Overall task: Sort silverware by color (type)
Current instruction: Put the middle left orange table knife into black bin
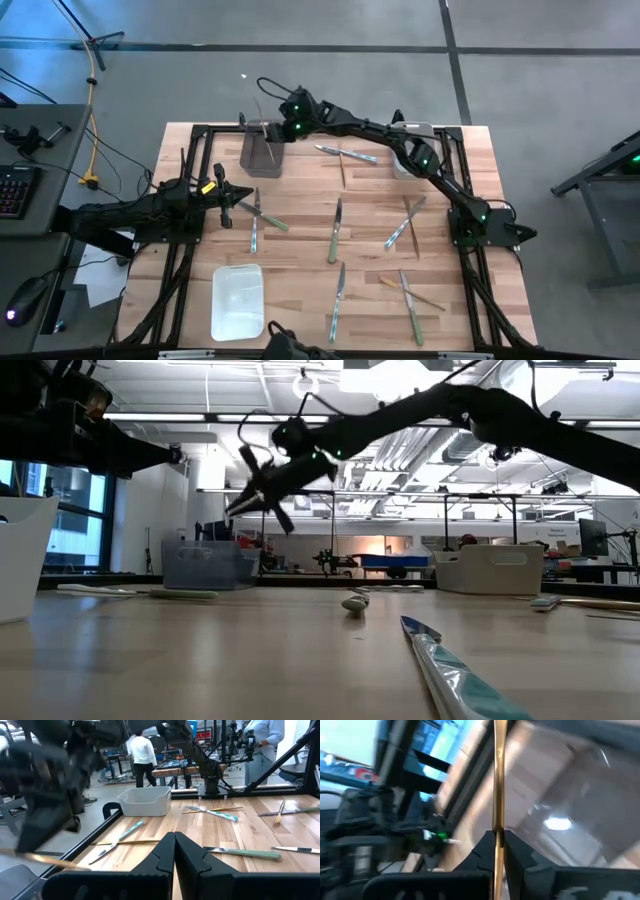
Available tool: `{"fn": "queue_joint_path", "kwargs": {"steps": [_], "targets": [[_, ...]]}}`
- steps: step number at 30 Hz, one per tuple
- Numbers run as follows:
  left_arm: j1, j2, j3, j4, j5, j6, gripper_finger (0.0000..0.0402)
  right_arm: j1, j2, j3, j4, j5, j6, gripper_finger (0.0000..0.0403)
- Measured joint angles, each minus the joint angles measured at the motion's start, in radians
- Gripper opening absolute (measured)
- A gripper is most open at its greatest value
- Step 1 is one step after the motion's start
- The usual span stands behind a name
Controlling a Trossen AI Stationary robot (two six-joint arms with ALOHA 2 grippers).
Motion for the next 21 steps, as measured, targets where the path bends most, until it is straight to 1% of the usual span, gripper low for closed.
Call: {"fn": "queue_joint_path", "kwargs": {"steps": [6, 13, 18, 21], "targets": [[0.000, 0.000, 0.000, 0.000, 0.001, 0.000, 0.0001, -0.002, 0.037, -0.001, -0.023, -0.011, 0.008, 0.0000], [0.000, 0.000, 0.000, 0.000, 0.000, 0.000, 0.0001, -0.004, 0.039, -0.001, -0.118, -0.011, -0.026, 0.0000], [0.000, 0.000, 0.000, 0.000, 0.001, -0.001, 0.0001, -0.004, 0.039, -0.001, -0.129, -0.008, -0.027, 0.0001], [0.000, 0.000, 0.000, 0.000, 0.001, -0.001, 0.0001, -0.004, 0.039, -0.001, -0.128, -0.007, -0.020, 0.0010]]}}
